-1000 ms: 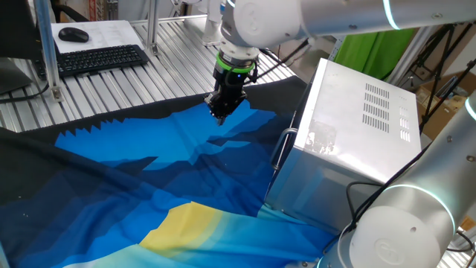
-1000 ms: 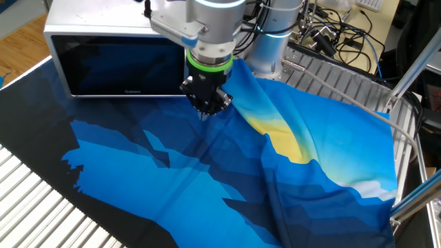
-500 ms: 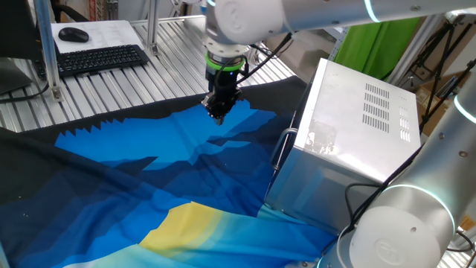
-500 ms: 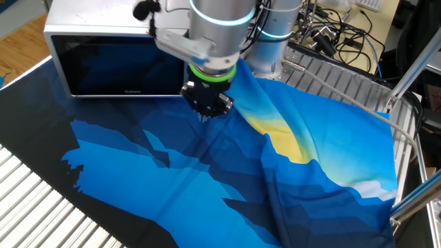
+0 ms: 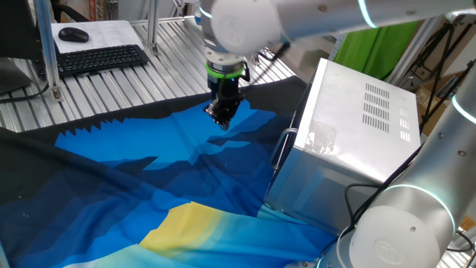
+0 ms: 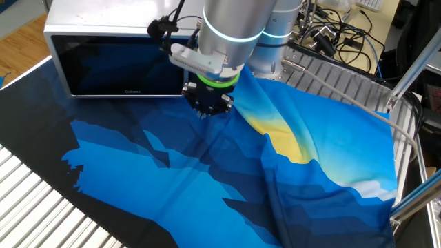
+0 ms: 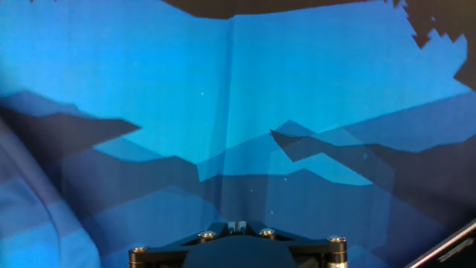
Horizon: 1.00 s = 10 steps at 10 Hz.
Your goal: Open the microwave door
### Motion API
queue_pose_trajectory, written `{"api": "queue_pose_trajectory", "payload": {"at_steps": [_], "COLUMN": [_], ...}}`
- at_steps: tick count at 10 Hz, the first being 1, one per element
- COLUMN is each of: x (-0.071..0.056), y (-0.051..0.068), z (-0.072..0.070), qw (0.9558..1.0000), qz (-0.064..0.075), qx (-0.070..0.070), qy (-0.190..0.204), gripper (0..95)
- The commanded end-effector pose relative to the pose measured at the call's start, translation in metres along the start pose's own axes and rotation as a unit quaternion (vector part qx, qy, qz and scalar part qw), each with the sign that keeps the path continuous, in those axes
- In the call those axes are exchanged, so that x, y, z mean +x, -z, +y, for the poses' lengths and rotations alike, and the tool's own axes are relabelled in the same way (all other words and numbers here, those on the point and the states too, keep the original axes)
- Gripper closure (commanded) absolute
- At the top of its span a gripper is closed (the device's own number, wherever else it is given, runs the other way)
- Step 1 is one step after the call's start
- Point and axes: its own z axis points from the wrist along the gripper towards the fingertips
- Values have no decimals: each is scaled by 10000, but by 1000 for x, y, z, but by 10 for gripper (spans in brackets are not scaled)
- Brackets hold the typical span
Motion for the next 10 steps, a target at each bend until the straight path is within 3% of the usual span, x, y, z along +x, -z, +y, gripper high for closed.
{"api": "queue_pose_trajectory", "payload": {"at_steps": [1,4,10], "x": [-2,1,1], "y": [0,-1,-3], "z": [1,1,4], "qw": [10000,10000,9999], "qz": [-2,14,49], "qx": [-91,-34,-66], "qy": [-25,-10,-133], "gripper": [950,950,950]}}
